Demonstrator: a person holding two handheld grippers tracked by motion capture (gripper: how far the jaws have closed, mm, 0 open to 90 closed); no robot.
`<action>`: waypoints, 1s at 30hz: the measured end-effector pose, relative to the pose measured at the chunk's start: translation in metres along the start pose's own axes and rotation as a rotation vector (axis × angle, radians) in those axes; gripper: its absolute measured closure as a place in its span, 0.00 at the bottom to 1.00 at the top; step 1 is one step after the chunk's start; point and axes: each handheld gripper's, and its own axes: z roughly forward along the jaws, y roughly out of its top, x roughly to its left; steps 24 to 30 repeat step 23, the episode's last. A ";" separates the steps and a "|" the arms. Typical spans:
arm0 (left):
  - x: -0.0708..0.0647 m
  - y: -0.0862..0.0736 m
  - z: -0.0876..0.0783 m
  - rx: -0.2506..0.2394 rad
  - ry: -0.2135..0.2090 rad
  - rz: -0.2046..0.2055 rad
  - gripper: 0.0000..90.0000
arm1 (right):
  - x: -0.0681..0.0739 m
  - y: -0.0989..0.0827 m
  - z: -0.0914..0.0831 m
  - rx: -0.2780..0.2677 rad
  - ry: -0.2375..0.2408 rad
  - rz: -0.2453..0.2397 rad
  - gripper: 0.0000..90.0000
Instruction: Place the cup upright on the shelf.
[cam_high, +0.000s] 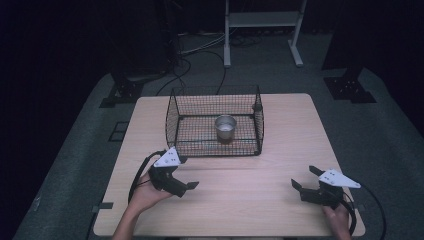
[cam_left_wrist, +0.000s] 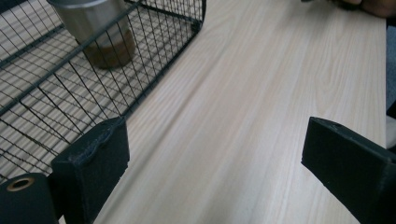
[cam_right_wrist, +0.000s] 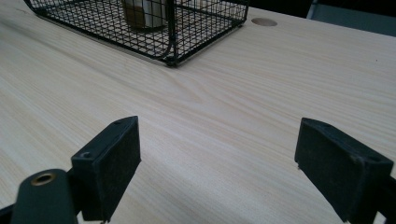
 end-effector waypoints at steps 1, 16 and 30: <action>-0.001 -0.002 0.000 0.000 -0.001 -0.005 0.07 | 0.000 0.000 0.000 0.001 0.000 -0.001 0.15; -0.009 -0.030 -0.008 -0.051 0.029 -0.048 0.07 | 0.000 0.000 0.000 0.001 -0.002 0.000 0.15; -0.015 -0.046 -0.011 -0.101 0.053 -0.081 0.07 | 0.000 0.000 0.000 0.002 -0.001 -0.002 0.15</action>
